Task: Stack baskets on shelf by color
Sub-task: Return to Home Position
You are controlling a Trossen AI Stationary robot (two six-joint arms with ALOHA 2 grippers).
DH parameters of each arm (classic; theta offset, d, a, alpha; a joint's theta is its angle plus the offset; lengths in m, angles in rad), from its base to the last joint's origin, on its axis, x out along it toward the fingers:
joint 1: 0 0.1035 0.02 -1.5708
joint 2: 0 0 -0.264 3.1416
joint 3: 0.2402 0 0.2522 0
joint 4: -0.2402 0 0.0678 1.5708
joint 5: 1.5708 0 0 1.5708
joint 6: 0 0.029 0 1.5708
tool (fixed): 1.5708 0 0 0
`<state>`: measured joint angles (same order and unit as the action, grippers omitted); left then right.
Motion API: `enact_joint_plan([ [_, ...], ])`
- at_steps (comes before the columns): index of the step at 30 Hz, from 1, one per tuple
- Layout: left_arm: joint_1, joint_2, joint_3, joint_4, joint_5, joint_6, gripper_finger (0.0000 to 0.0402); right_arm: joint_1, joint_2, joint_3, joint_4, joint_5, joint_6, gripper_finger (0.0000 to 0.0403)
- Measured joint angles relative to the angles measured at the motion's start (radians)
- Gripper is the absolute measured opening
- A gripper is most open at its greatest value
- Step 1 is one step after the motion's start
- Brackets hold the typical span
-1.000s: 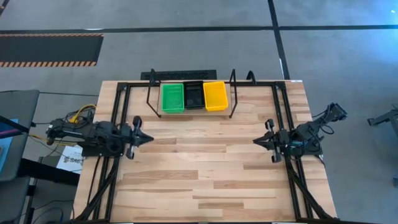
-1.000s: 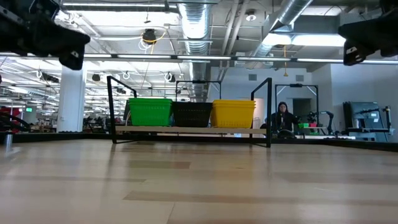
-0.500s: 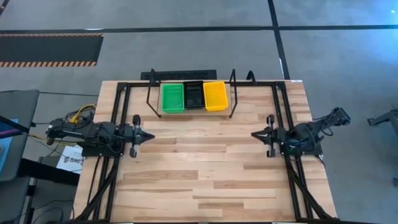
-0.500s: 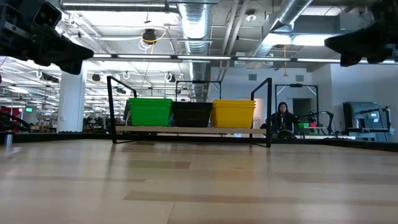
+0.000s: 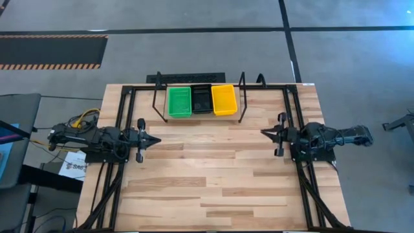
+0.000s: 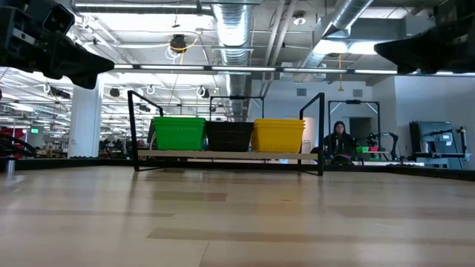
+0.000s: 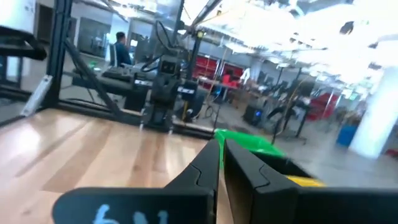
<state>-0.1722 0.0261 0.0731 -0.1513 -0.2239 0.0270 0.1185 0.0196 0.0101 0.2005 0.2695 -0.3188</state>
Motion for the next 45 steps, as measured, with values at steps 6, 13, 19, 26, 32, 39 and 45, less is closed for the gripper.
enact_joint_plan([
  [6, 0.000, 0.000, 0.000, 0.000, 0.010, -0.036, 0.0000, -0.127, 0.000, 0.000, -0.079, -0.339, 0.198, 0.0044],
  [13, 0.000, 0.000, 0.000, 0.000, 0.012, -0.048, 0.0000, -0.196, 0.000, 0.000, -0.100, -0.481, 0.293, 0.0044],
  [19, 0.000, 0.000, 0.000, 0.000, 0.014, -0.065, 0.0000, -0.242, 0.000, 0.000, -0.139, -0.439, 0.345, 0.0044],
  [26, 0.000, 0.000, -0.001, 0.000, 0.014, -0.068, 0.0000, -0.251, 0.000, 0.000, -0.155, -0.351, 0.353, 0.0044],
  [32, 0.000, 0.000, -0.001, 0.000, 0.014, -0.068, 0.0000, -0.250, 0.000, 0.000, -0.156, -0.337, 0.364, 0.0044],
  [39, 0.000, 0.000, -0.001, 0.000, 0.014, -0.030, 0.0000, -0.250, 0.000, 0.000, -0.160, -0.337, 0.364, 0.0044],
  [45, 0.000, 0.000, -0.001, 0.000, 0.014, -0.037, 0.0000, -0.250, 0.000, 0.000, -0.162, -0.338, 0.375, 0.0044],
])
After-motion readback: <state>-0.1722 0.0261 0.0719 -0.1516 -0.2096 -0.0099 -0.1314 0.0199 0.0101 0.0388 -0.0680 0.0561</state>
